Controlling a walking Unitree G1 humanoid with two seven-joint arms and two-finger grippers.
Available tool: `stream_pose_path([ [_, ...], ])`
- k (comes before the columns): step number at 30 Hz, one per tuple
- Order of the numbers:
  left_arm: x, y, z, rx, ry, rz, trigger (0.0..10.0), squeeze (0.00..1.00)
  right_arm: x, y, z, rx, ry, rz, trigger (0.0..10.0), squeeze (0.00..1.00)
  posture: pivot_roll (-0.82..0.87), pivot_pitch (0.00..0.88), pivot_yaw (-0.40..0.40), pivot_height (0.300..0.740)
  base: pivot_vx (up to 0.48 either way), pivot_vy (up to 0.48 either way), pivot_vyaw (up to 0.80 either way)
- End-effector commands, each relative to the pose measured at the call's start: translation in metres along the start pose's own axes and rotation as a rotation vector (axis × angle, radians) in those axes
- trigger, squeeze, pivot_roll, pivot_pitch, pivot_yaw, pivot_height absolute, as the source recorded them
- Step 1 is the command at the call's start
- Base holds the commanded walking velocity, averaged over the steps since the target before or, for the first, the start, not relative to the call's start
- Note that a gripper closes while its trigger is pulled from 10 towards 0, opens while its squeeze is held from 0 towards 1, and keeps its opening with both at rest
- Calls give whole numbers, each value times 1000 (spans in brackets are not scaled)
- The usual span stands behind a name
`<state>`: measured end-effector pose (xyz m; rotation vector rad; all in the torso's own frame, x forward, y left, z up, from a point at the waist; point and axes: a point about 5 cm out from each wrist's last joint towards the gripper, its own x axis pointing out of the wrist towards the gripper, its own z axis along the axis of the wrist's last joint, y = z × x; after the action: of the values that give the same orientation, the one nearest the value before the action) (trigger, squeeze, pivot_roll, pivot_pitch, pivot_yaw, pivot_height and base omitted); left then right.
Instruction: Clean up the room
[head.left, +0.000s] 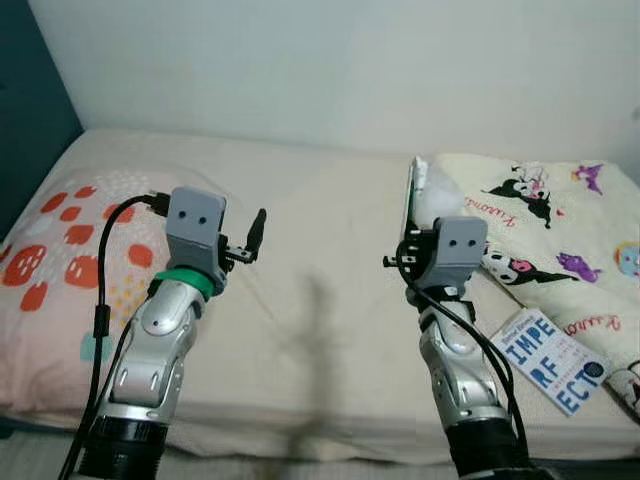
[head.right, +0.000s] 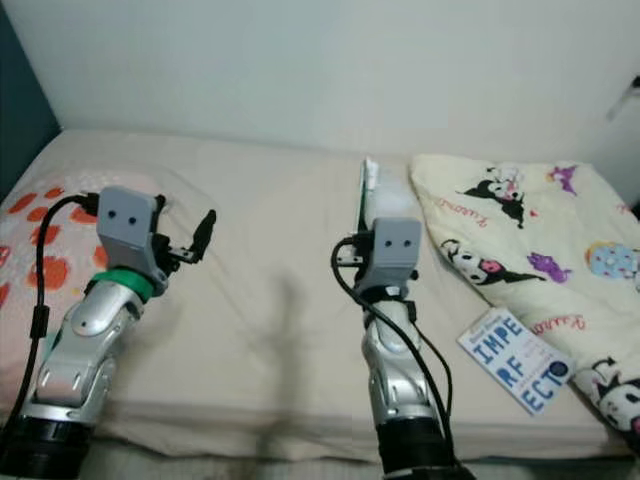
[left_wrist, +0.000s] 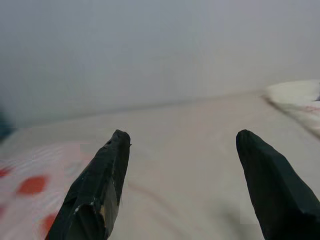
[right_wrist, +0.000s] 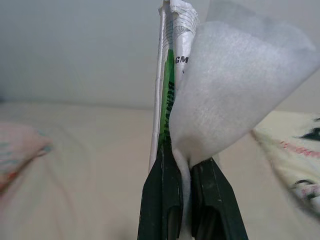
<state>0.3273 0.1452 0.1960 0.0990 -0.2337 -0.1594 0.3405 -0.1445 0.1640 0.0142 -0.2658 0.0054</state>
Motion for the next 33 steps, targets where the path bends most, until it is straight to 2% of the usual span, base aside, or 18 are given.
stream_pose_path([
  [1, -1, -1, -4, -8, 13, -1, 10000, 0, -3, -2, -4, 3, 14, -5, 10000, 0, 15, 28, 4, 740, -330, 0, 0],
  [23, 0, 0, -5, -8, 15, 5, 10000, 0, -2, 6, -3, -28, 9, 45, 10000, 0, 15, 27, 6, 740, -319, 0, 0],
  [30, 0, 0, -8, -2, 30, 8, 10000, 0, -2, 7, -4, -36, 16, 65, 10000, 0, 12, 21, 1, 740, 0, 0, 0],
  [33, 1, 0, -11, 4, 46, 13, 10000, 0, -2, 8, -5, -53, 20, 77, 10000, 0, 12, 21, 1, 740, 0, 0, 794],
])
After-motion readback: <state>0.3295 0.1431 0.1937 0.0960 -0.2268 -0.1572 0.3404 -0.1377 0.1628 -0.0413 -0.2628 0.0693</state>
